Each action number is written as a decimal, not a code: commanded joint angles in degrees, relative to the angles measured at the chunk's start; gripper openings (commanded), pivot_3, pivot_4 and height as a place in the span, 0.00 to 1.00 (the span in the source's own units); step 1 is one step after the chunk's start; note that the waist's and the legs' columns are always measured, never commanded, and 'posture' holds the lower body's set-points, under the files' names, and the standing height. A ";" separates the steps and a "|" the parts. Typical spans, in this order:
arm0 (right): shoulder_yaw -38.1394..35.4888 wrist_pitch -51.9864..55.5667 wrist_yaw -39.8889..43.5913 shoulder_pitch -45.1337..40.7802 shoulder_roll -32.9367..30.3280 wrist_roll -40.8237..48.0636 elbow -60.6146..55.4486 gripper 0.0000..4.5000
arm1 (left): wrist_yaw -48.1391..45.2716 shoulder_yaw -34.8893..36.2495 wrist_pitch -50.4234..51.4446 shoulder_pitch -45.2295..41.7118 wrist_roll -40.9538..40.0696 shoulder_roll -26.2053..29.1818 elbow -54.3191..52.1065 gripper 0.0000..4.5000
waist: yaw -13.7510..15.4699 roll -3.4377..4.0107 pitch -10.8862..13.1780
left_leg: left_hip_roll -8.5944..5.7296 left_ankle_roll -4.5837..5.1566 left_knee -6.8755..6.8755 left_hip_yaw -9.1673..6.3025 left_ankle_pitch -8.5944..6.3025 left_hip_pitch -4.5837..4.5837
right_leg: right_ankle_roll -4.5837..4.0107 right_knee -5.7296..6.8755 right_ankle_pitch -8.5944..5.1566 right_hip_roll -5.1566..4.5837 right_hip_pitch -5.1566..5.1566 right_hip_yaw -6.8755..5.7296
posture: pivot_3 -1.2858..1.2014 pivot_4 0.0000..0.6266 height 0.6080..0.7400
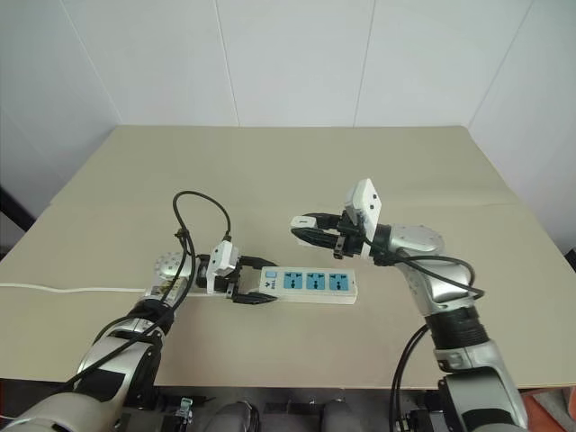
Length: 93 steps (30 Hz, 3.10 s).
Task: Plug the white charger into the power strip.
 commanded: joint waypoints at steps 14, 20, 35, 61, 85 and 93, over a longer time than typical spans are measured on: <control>-2.07 -12.65 12.22 0.28 10.19 -2.60 14.77 0.25 | 1.11 -2.16 6.32 5.74 -0.48 5.05 -9.99 0.73 | -1.73 0.01 0.01 | 0.14 0.00 -0.16 0.00 0.00 0.47 | -0.01 -0.04 -0.01 0.12 0.38 0.02 | 0.52 0.24 1.00; -2.20 -13.56 13.76 -1.24 12.69 -3.58 19.00 0.25 | 1.05 -2.78 7.90 5.85 -0.63 5.44 -11.88 0.73 | -1.71 0.02 0.01 | 0.15 0.00 -0.20 0.00 0.00 0.46 | -0.01 -0.06 -0.01 0.13 0.37 0.02 | 0.52 0.24 1.00; -2.51 -17.62 16.23 -1.97 14.18 -6.02 24.88 0.25 | 0.59 -4.26 10.25 5.51 -1.46 6.38 -13.40 0.73 | -1.72 0.02 0.02 | 0.16 0.00 -0.24 0.00 -0.01 0.46 | -0.02 -0.08 -0.02 0.14 0.36 0.02 | 0.52 0.24 1.00; 0.95 -23.74 21.44 -3.39 14.79 -13.23 37.32 0.25 | 0.16 -4.89 11.33 6.77 -2.36 7.05 -15.95 0.73 | -1.82 0.02 0.02 | 0.18 -0.01 -0.30 0.00 -0.01 0.56 | -0.03 -0.11 -0.02 0.15 0.42 0.02 | 0.52 0.24 1.00; 5.99 -25.33 15.37 -1.07 14.09 -20.62 43.00 0.25 | -0.99 -4.89 12.85 6.50 -3.26 7.34 -16.57 0.73 | -2.94 -0.04 -0.09 | 0.28 -0.01 -0.39 0.06 -0.01 1.12 | -0.03 -0.05 -0.04 0.24 0.77 0.12 | 0.52 0.24 1.00; 6.45 -31.01 15.96 0.04 13.63 -20.93 45.09 0.25 | -1.19 -4.93 12.58 6.30 -3.21 7.48 -16.26 0.73 | -2.93 -0.05 -0.10 | 0.29 -0.01 -0.45 0.06 -0.02 1.25 | -0.03 -0.08 -0.07 0.25 0.90 0.13 | 0.52 0.24 1.00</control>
